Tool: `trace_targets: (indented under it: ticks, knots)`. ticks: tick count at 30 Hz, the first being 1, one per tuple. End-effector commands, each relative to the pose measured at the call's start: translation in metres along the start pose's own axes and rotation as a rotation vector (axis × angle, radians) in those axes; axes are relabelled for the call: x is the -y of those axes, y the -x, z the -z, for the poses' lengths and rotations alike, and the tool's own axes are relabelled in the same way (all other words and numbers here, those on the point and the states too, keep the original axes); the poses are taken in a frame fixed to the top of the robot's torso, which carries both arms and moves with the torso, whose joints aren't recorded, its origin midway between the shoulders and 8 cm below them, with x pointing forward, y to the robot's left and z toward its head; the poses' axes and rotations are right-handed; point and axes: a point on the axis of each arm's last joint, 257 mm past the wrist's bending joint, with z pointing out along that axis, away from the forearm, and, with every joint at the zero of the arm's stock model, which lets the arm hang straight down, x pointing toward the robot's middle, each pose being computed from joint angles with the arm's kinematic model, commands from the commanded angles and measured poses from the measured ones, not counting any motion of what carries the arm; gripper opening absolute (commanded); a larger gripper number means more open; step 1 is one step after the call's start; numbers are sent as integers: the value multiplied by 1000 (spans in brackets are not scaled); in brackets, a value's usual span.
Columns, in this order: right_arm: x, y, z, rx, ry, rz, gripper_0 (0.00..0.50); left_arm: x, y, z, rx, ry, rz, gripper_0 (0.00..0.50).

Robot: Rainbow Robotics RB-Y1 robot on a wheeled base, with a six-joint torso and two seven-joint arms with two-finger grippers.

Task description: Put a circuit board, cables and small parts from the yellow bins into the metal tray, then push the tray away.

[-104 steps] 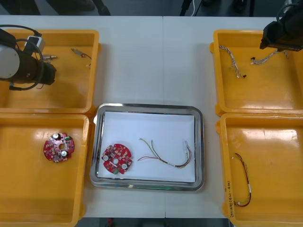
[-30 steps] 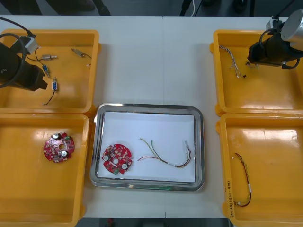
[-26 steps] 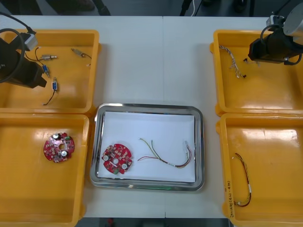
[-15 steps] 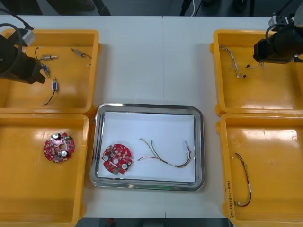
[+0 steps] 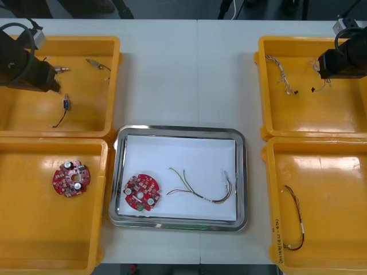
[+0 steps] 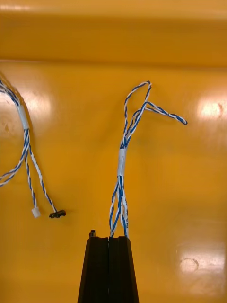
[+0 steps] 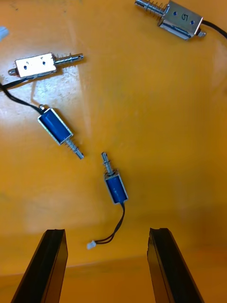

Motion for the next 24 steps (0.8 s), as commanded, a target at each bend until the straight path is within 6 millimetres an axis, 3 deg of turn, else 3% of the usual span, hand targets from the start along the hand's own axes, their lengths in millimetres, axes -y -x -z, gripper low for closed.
trace_targets:
  ticks: [1, 8, 24]
  knots:
    - [20, -3, 14, 8, -26, 27, 0, 26, 29, 1, 59, -27, 2, 500]
    - [27, -21, 6, -8, -28, 25, 0, 30, 23, -14, 48, -20, -14, 500]
    - [33, -42, 27, -30, -44, 46, 0, 27, 9, -48, 53, -11, -23, 500]
